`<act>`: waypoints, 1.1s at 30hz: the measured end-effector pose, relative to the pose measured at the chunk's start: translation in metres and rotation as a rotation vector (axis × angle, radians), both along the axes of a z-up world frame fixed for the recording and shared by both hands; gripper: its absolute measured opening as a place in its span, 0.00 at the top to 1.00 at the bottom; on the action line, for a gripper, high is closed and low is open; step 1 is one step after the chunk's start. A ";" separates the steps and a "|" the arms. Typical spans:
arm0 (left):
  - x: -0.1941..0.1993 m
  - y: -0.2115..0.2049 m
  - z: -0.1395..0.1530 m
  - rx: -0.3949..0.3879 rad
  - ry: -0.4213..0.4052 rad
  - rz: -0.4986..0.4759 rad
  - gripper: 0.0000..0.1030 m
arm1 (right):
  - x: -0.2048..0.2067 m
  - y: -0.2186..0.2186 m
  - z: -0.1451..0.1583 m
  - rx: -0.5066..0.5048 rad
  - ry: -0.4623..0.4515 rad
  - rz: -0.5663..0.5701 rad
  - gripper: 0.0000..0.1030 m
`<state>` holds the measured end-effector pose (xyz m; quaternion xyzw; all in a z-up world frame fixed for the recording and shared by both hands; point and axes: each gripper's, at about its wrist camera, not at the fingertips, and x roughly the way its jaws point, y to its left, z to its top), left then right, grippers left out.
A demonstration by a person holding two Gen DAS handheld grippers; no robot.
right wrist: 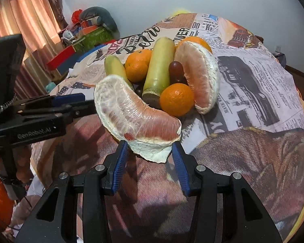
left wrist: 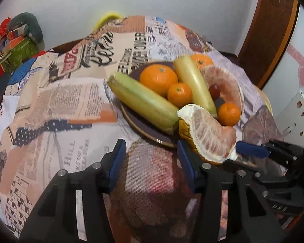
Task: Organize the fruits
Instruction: 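Lay the pomelo segment on the plate edge and open the right gripper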
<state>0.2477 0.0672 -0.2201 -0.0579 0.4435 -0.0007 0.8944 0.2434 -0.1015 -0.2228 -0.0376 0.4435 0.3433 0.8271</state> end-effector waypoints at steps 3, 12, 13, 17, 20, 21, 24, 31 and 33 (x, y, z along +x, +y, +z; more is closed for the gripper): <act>0.007 0.007 0.005 0.008 -0.013 0.022 0.49 | 0.004 0.004 0.004 0.032 -0.013 -0.013 0.58; 0.023 0.027 -0.002 -0.026 0.008 0.062 0.49 | 0.014 0.020 0.005 0.025 -0.043 -0.003 0.58; 0.021 0.028 -0.002 -0.032 0.008 0.060 0.49 | 0.015 0.019 0.005 0.028 -0.037 -0.002 0.58; 0.012 0.029 0.000 -0.029 0.005 0.053 0.49 | 0.011 0.013 0.011 0.039 -0.037 -0.006 0.58; 0.004 0.030 0.003 -0.039 0.001 0.056 0.49 | 0.007 0.004 0.022 0.047 -0.064 -0.019 0.58; 0.001 0.030 0.005 -0.040 -0.004 0.056 0.49 | 0.006 -0.001 0.026 0.054 -0.074 -0.026 0.58; -0.010 0.029 0.016 -0.037 -0.033 0.056 0.49 | 0.007 -0.017 0.037 0.044 -0.119 -0.056 0.58; -0.020 0.025 0.036 -0.034 -0.092 0.045 0.48 | 0.038 -0.045 0.027 -0.073 -0.141 -0.133 0.58; -0.020 0.023 0.037 -0.034 -0.094 0.040 0.48 | 0.049 -0.047 0.018 -0.085 -0.114 -0.139 0.58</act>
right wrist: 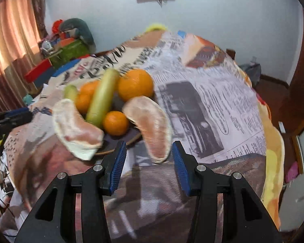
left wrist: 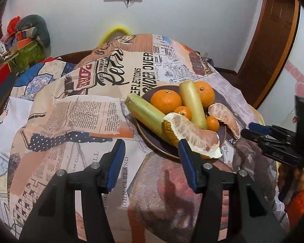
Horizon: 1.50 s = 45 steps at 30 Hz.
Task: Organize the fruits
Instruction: 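Lay the pomelo segment on the plate edge and open the right gripper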
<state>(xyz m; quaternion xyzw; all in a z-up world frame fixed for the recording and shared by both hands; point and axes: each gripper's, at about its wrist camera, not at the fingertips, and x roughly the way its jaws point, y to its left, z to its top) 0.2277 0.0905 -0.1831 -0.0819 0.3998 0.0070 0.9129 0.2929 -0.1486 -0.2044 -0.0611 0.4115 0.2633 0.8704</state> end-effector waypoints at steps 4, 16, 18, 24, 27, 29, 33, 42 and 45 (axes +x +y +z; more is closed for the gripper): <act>0.003 -0.003 -0.002 -0.001 0.003 -0.007 0.48 | 0.018 0.008 -0.009 -0.016 0.016 0.012 0.58; 0.013 -0.009 -0.002 -0.001 -0.006 -0.023 0.48 | 0.031 0.019 -0.015 -0.028 -0.007 0.056 0.60; 0.014 -0.010 0.000 0.000 -0.012 -0.024 0.48 | 0.028 0.015 -0.013 -0.022 -0.003 0.050 0.62; 0.012 -0.011 0.008 -0.001 -0.044 -0.027 0.48 | 0.018 0.010 0.005 0.027 -0.040 0.049 0.63; 0.010 -0.009 0.012 -0.004 -0.057 -0.023 0.48 | 0.018 0.016 0.020 0.065 -0.069 0.051 0.66; 0.009 -0.008 0.014 -0.007 -0.062 -0.019 0.48 | 0.021 0.025 0.024 0.079 -0.083 0.063 0.67; 0.008 -0.006 0.015 -0.009 -0.064 -0.013 0.48 | 0.024 0.041 0.023 0.052 -0.103 0.066 0.67; 0.010 -0.006 0.008 -0.028 -0.047 -0.007 0.48 | 0.014 0.038 -0.001 0.061 0.000 0.059 0.67; 0.010 -0.009 0.008 -0.022 -0.046 -0.015 0.48 | 0.008 0.045 -0.010 0.040 -0.003 0.067 0.64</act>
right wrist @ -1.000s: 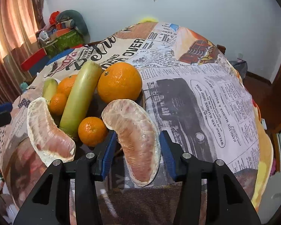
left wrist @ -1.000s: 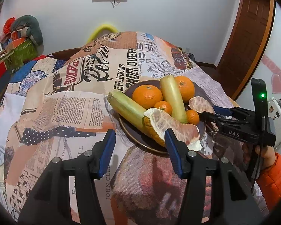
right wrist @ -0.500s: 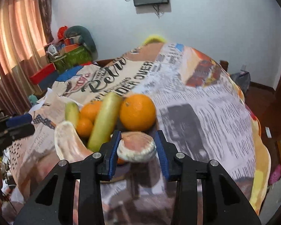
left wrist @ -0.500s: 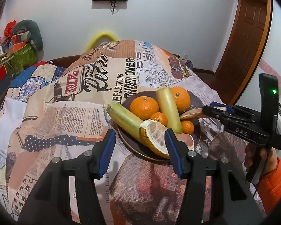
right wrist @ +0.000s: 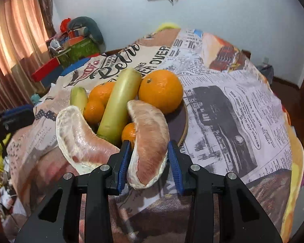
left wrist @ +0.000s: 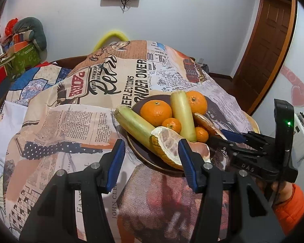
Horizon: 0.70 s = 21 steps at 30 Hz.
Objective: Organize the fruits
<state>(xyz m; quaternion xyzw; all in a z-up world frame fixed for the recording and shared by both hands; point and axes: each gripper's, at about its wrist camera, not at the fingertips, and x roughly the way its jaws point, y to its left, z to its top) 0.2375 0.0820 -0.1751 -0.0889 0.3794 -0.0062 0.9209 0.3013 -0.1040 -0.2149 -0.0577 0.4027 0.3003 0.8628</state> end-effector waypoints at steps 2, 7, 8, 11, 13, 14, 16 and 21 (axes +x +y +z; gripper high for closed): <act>0.000 -0.002 0.001 0.005 0.001 -0.005 0.48 | 0.002 0.002 0.002 0.000 0.012 -0.002 0.63; -0.004 -0.005 0.009 0.003 -0.014 -0.011 0.48 | 0.001 -0.004 0.014 0.034 0.024 0.017 0.61; -0.005 -0.006 0.011 0.002 -0.019 -0.013 0.48 | -0.002 -0.006 0.018 0.037 0.012 0.015 0.61; -0.011 -0.012 0.025 0.005 -0.050 -0.023 0.48 | -0.014 -0.011 0.040 0.058 -0.033 0.016 0.61; -0.018 -0.017 0.040 0.010 -0.089 -0.032 0.48 | -0.025 -0.015 0.059 0.080 -0.079 0.014 0.61; -0.023 -0.020 0.049 0.013 -0.112 -0.034 0.48 | -0.032 -0.018 0.071 0.094 -0.107 0.014 0.61; -0.032 -0.024 0.067 0.015 -0.158 -0.040 0.48 | -0.050 -0.023 0.098 0.125 -0.174 0.014 0.60; -0.070 -0.039 0.121 0.055 -0.309 -0.055 0.48 | -0.094 -0.036 0.155 0.217 -0.330 0.009 0.51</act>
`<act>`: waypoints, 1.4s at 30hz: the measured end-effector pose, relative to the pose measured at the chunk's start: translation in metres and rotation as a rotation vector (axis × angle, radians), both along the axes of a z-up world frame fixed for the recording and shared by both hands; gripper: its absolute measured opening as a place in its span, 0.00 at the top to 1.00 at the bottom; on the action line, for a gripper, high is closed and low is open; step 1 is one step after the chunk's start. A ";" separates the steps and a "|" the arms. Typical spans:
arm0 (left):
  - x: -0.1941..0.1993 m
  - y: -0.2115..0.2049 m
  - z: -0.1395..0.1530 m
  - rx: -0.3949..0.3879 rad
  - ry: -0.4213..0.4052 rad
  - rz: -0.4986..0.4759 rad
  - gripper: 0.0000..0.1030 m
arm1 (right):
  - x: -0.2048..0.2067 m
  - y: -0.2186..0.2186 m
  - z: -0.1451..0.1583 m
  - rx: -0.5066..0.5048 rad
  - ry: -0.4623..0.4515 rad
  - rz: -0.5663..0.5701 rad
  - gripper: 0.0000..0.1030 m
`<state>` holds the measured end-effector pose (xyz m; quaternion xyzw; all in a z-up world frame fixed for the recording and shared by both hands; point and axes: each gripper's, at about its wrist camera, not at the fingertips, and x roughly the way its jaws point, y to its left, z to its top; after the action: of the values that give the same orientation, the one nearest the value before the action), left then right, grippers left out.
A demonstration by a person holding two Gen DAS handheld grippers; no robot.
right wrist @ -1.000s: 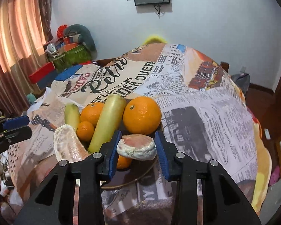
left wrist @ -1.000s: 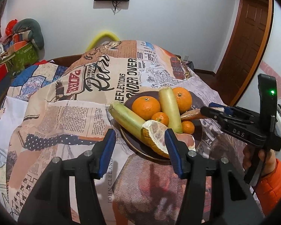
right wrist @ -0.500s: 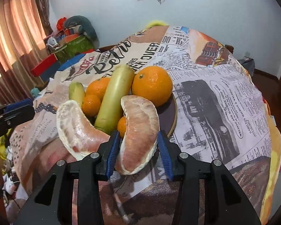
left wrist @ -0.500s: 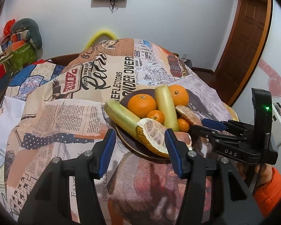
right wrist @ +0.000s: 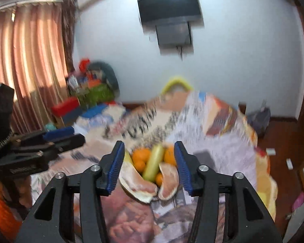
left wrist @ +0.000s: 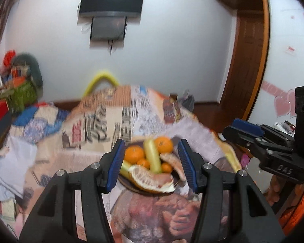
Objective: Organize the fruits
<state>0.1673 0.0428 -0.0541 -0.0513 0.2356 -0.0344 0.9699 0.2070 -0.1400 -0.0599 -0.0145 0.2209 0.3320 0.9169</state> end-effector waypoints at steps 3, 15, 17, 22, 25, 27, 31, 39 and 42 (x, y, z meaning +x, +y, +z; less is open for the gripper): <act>-0.027 -0.009 0.026 0.022 -0.086 -0.004 0.43 | -0.026 -0.008 0.026 0.052 -0.079 -0.020 0.50; -0.104 -0.024 0.069 0.053 -0.274 0.014 0.12 | -0.080 -0.021 0.052 0.140 -0.210 -0.115 0.14; -0.108 -0.023 0.069 0.056 -0.281 0.024 0.08 | -0.084 -0.021 0.051 0.137 -0.225 -0.141 0.04; -0.113 -0.021 0.066 0.052 -0.281 0.036 0.03 | -0.093 -0.022 0.050 0.123 -0.253 -0.183 0.00; -0.115 -0.020 0.066 0.048 -0.280 0.040 0.02 | -0.096 -0.023 0.051 0.129 -0.248 -0.185 0.00; -0.115 -0.019 0.065 0.046 -0.281 0.042 0.01 | -0.096 -0.023 0.052 0.127 -0.249 -0.187 0.00; -0.116 -0.018 0.065 0.042 -0.280 0.046 0.00 | -0.101 -0.023 0.052 0.120 -0.259 -0.189 0.00; -0.115 -0.020 0.063 0.044 -0.278 0.046 0.00 | -0.104 -0.022 0.051 0.112 -0.268 -0.186 0.00; -0.115 -0.019 0.063 0.043 -0.277 0.044 0.00 | -0.105 -0.022 0.051 0.110 -0.269 -0.188 0.00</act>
<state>0.0520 0.0233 0.0085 -0.0302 0.0987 -0.0147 0.9946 0.1019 -0.1621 -0.0093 0.0120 0.0780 0.2516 0.9646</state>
